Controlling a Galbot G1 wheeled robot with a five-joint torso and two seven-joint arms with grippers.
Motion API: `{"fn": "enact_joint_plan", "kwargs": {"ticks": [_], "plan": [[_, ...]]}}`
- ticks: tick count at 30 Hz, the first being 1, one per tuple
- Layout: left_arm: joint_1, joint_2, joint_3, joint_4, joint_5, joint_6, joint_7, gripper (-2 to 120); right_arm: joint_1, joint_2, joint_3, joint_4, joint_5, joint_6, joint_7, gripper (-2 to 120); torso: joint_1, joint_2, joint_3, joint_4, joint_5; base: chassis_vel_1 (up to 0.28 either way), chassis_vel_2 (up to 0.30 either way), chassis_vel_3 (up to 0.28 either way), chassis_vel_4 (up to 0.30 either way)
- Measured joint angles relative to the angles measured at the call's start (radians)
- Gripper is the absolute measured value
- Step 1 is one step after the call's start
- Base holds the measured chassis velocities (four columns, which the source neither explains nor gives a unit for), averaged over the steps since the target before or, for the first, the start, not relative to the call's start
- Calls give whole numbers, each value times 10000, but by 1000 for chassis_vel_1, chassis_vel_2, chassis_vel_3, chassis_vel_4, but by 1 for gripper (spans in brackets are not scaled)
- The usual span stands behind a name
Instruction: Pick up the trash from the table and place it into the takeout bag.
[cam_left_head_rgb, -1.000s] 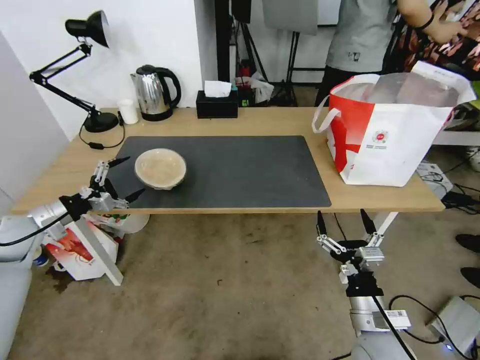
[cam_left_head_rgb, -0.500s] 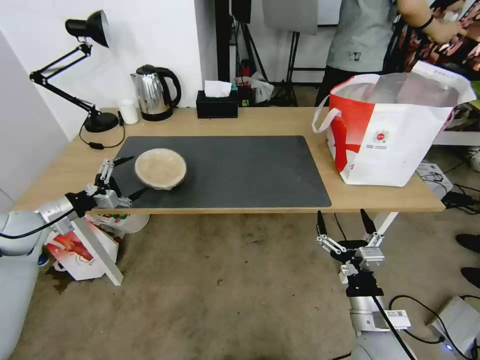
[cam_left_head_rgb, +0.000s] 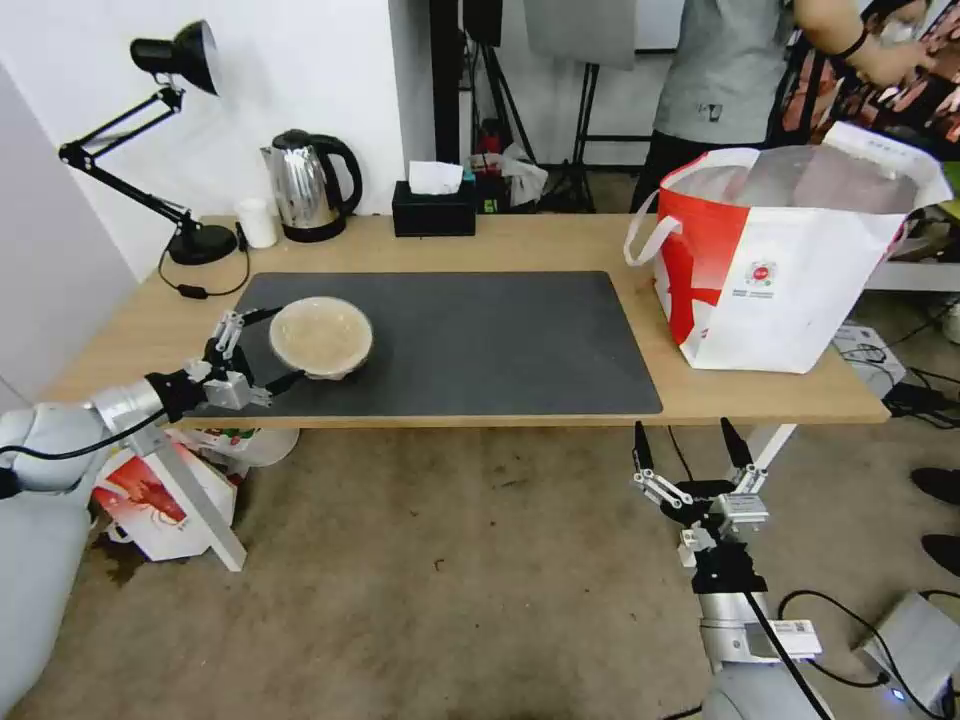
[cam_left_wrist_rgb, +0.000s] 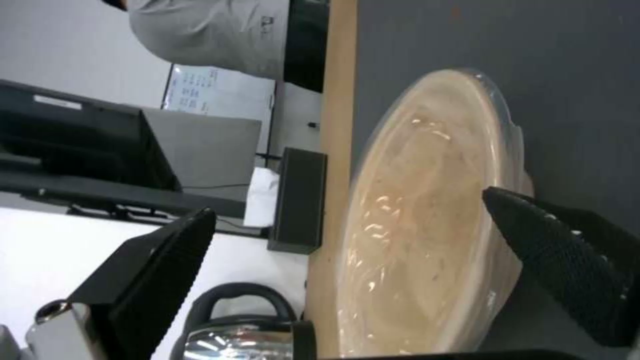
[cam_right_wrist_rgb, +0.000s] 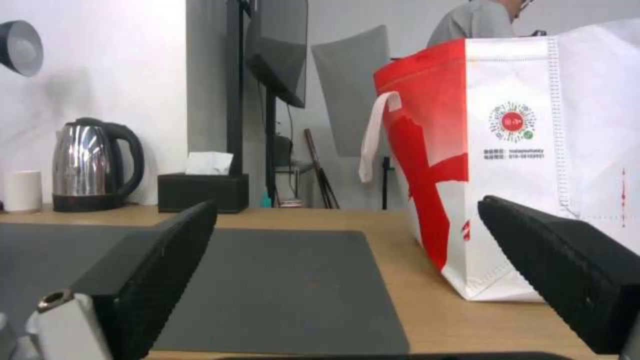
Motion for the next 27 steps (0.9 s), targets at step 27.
{"fn": "enact_joint_plan", "kwargs": {"ticks": [27], "plan": [[-901,-5,908,656,584,-48,322,100,0,0,0,0,0,0,0,100,0,2,0,0,0,0,0,0,0]]}}
